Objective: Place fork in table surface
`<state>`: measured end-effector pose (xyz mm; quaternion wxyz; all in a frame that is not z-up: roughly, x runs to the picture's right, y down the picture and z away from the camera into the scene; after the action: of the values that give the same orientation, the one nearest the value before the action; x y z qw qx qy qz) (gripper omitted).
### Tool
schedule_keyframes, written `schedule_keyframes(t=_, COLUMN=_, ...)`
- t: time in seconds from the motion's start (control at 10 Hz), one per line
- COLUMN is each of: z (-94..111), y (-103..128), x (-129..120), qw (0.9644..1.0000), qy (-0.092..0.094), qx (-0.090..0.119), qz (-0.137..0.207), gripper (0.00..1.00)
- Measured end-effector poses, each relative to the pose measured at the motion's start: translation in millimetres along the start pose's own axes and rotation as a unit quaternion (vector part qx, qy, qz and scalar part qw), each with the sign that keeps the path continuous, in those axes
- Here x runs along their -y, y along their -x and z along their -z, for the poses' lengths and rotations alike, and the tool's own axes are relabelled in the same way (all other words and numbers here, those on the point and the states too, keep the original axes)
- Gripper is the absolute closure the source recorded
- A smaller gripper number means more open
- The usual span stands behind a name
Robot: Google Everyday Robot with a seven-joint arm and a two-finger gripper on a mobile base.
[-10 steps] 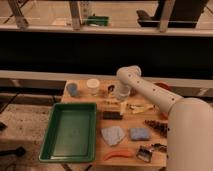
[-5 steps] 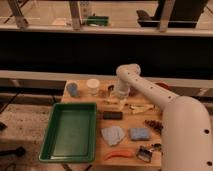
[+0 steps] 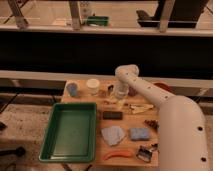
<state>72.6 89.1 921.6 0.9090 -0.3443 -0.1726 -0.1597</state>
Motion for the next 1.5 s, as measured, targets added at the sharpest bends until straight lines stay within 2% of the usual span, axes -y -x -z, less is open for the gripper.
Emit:
schedule_keyframes(t=0.8, z=-2.2, y=-9.7, x=7.6, qw=0.9984, qy=-0.018, qx=-0.023, qz=-0.049, gripper=0.36)
schedule_keyframes(t=0.9, z=-4.4, y=-14.9, x=4.9, qw=0.9971, qy=-0.025, qx=-0.029, qz=-0.066, gripper=0.41)
schedule_keyframes(t=1.1, z=-8.2, y=-18.8, x=3.9, qw=0.9954, qy=-0.035, qx=-0.035, qz=-0.082, gripper=0.42)
schedule_keyframes(t=1.5, z=-13.8, y=-19.3, x=11.8, qw=0.9945, qy=-0.042, qx=-0.039, qz=-0.088, gripper=0.42)
